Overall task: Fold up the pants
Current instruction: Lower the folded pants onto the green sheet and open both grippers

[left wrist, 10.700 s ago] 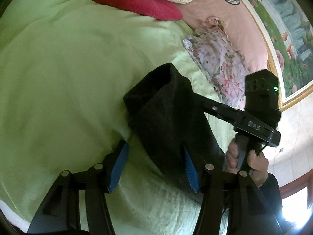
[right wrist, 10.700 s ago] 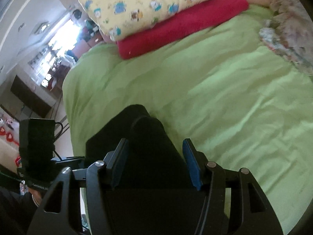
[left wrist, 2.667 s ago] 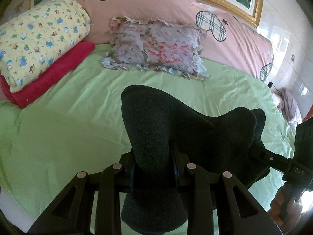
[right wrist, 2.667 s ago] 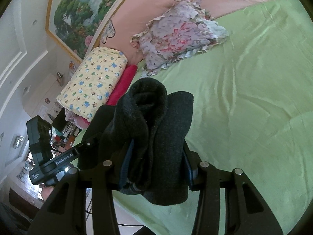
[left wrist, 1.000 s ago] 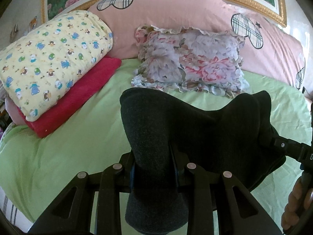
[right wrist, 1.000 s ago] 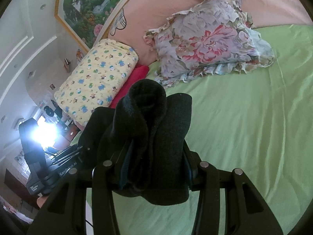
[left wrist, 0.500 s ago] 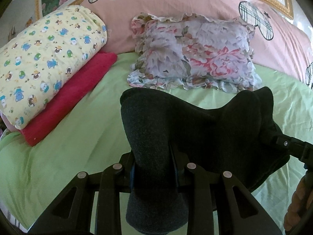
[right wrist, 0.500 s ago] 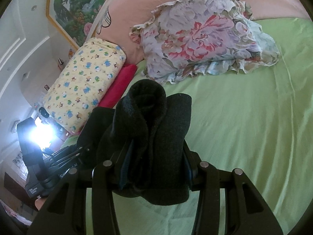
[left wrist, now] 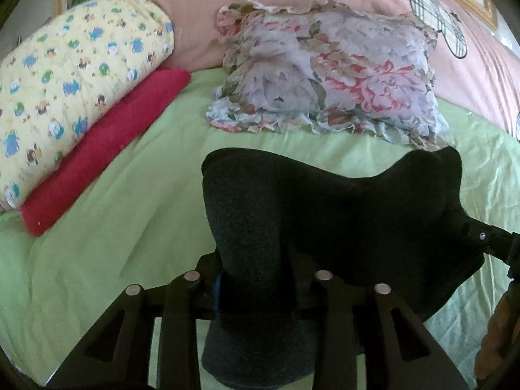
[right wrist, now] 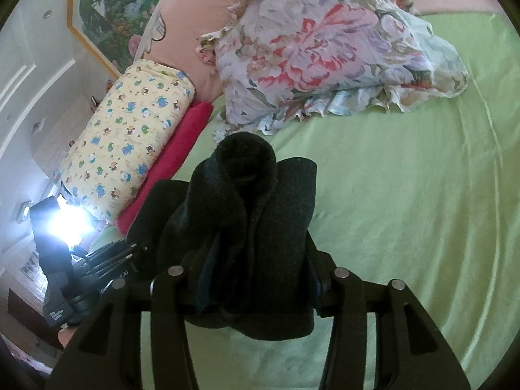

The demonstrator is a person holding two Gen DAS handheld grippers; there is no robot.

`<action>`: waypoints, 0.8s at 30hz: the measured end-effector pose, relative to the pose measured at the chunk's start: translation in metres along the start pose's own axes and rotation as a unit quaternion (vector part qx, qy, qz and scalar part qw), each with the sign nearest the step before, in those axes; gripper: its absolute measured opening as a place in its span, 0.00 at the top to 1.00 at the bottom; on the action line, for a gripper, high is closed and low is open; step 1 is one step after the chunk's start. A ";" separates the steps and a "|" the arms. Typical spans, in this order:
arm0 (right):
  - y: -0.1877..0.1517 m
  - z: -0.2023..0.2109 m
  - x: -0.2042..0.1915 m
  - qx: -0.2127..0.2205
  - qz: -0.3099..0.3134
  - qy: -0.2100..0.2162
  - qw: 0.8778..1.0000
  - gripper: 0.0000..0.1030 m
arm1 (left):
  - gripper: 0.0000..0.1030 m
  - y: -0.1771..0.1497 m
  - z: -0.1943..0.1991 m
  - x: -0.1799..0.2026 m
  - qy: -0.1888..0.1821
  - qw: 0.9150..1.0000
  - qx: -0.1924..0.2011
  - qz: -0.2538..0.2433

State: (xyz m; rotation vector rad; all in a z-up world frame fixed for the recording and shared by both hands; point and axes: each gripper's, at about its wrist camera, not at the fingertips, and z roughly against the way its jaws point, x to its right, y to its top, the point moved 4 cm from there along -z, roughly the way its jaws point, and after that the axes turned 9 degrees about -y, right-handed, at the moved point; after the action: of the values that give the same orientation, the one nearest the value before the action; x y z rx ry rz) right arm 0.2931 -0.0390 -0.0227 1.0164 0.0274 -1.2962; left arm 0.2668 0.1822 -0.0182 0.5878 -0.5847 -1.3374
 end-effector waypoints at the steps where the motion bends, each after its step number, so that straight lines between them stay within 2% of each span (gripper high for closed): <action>1: 0.000 -0.001 0.003 0.001 0.000 -0.011 1.000 0.45 | 0.55 -0.001 -0.001 -0.003 -0.002 1.000 0.001 0.004; 2: 0.000 -0.001 0.006 0.004 0.002 -0.021 1.000 0.41 | 0.49 -0.002 -0.002 -0.006 -0.003 1.000 0.002 0.008; 5: 0.001 -0.001 0.014 0.010 0.010 -0.038 0.999 0.40 | 0.39 -0.004 -0.003 -0.013 -0.002 1.000 0.008 0.012; 9: 0.004 -0.004 0.024 0.011 0.008 -0.046 0.999 0.37 | 0.34 -0.007 -0.007 -0.020 -0.015 1.000 0.007 0.019; 11: 0.004 -0.006 0.028 0.009 0.005 -0.047 0.999 0.34 | 0.27 -0.007 -0.008 -0.024 -0.017 1.000 0.006 0.024; 16: 0.005 -0.004 0.032 0.011 0.000 -0.062 0.998 0.33 | 0.24 -0.007 -0.002 -0.031 -0.039 0.998 0.008 0.042; 24: 0.005 0.023 0.031 0.034 -0.005 -0.069 0.997 0.31 | 0.21 -0.014 0.025 -0.026 -0.018 1.000 0.009 0.022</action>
State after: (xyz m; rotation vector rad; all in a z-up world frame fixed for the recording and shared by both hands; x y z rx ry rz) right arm 0.2958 -0.0772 -0.0228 0.9820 -0.1181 -1.3817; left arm 0.2361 0.2049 -0.0107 0.5644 -0.6355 -1.3053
